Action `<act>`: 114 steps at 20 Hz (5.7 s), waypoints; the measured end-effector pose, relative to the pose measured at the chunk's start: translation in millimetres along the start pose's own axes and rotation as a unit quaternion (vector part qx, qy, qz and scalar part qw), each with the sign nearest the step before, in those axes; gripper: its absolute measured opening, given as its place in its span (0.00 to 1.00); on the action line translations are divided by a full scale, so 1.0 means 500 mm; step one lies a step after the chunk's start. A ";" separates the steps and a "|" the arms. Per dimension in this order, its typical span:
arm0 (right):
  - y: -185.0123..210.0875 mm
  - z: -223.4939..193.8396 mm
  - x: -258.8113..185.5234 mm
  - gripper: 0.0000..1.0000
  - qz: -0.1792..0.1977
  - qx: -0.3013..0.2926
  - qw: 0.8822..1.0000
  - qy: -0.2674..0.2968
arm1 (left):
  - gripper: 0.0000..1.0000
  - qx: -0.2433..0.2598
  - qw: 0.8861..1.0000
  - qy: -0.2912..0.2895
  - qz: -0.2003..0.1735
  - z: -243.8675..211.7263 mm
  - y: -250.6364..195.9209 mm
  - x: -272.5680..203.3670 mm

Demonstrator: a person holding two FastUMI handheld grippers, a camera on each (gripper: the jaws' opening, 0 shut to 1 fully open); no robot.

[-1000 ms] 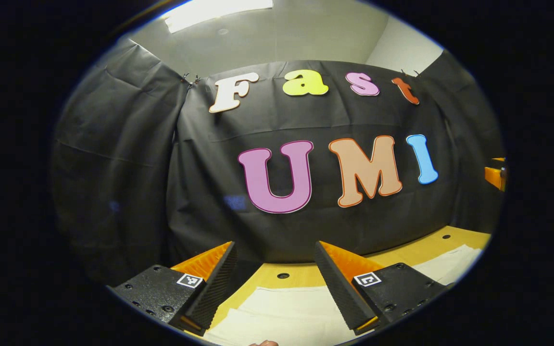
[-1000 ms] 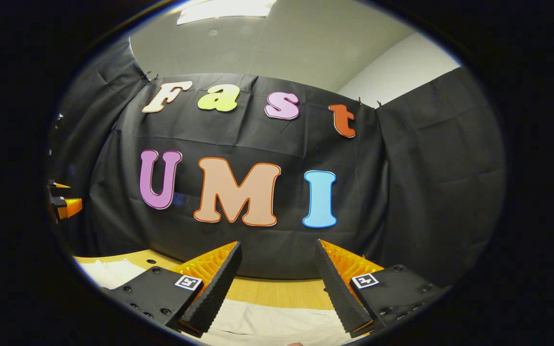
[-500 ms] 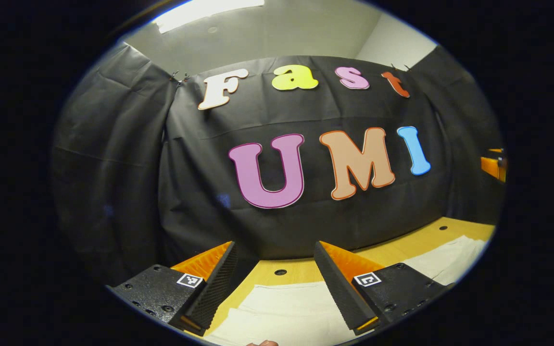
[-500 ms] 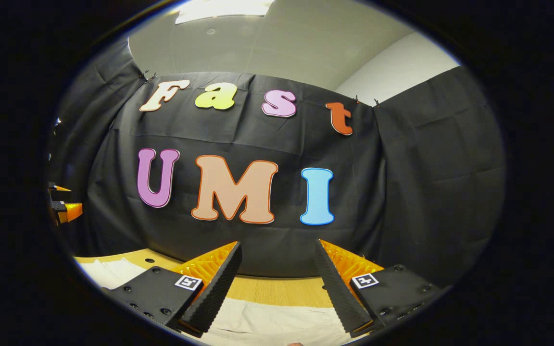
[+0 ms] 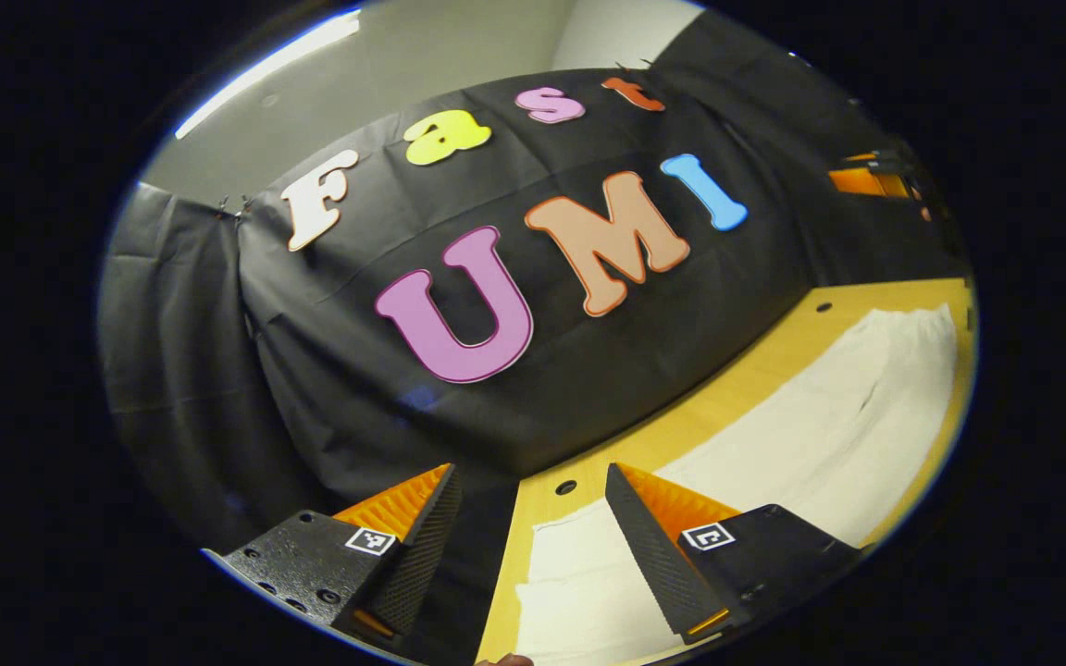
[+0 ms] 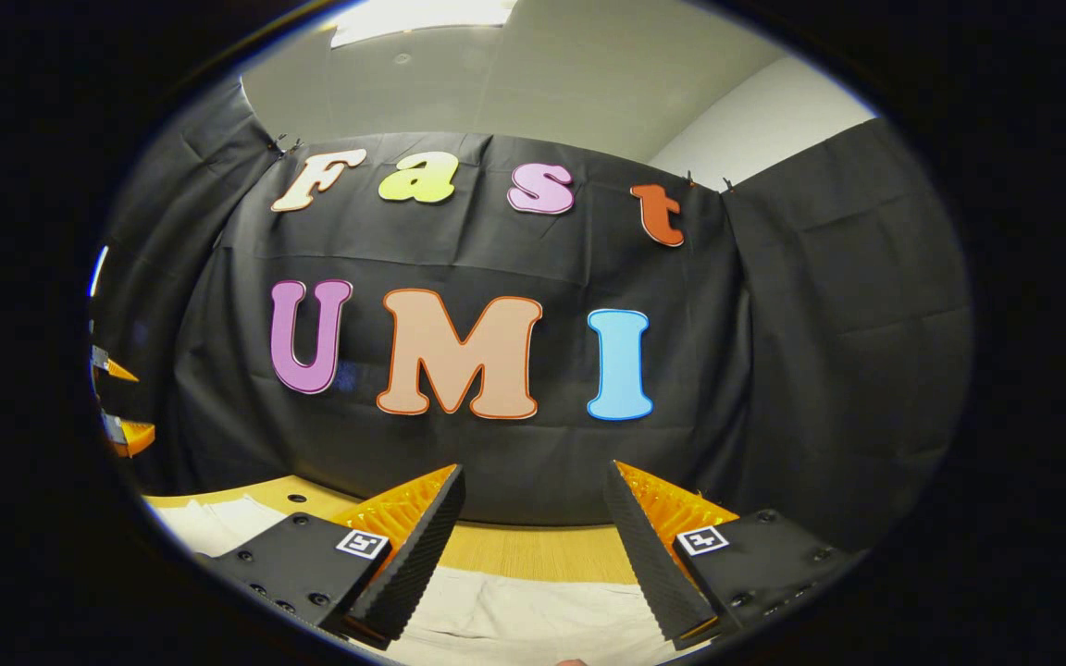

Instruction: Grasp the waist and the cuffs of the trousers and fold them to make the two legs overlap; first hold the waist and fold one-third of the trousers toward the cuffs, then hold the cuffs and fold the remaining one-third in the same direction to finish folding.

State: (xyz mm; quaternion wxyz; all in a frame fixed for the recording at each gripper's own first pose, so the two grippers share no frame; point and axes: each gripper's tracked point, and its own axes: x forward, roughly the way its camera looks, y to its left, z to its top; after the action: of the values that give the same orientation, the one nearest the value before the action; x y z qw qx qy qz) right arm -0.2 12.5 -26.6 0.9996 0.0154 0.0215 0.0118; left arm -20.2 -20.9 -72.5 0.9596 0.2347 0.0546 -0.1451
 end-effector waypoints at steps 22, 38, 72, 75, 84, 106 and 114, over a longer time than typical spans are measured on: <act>-0.015 -0.064 -0.004 0.98 0.002 -0.018 0.999 0.037 | 0.97 0.261 0.897 0.238 -0.266 -0.478 -0.206 -0.166; 0.013 -0.075 -0.004 0.97 0.010 -0.042 0.998 0.046 | 0.77 0.335 0.852 0.234 -0.327 -0.553 -0.228 -0.127; -0.229 -0.571 -0.286 0.98 0.244 -0.516 0.765 0.297 | 0.00 0.338 0.838 0.268 -0.335 -0.584 -0.250 -0.094; -0.259 -0.622 -0.325 0.98 0.271 -0.531 0.736 0.321 | 0.00 0.341 0.836 0.273 -0.332 -0.586 -0.252 -0.096; -0.264 -0.666 -0.285 0.92 0.267 -0.555 0.725 0.307 | 0.00 0.353 0.830 0.278 -0.331 -0.590 -0.254 -0.091; -0.258 -0.546 -0.096 0.06 0.178 -0.524 0.778 0.297 | 0.00 0.269 0.903 0.257 -0.216 -0.441 -0.150 0.046; -0.252 -0.493 0.008 0.06 0.101 -0.466 0.831 0.285 | 0.00 0.235 0.925 0.259 -0.152 -0.375 -0.110 0.158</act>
State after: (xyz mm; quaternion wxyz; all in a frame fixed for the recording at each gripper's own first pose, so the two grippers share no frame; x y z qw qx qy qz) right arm -4.0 -105.9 -277.0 0.8310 -0.4543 0.2953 0.1256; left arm 31.4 0.0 -275.8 0.7959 0.4719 0.3003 -0.2318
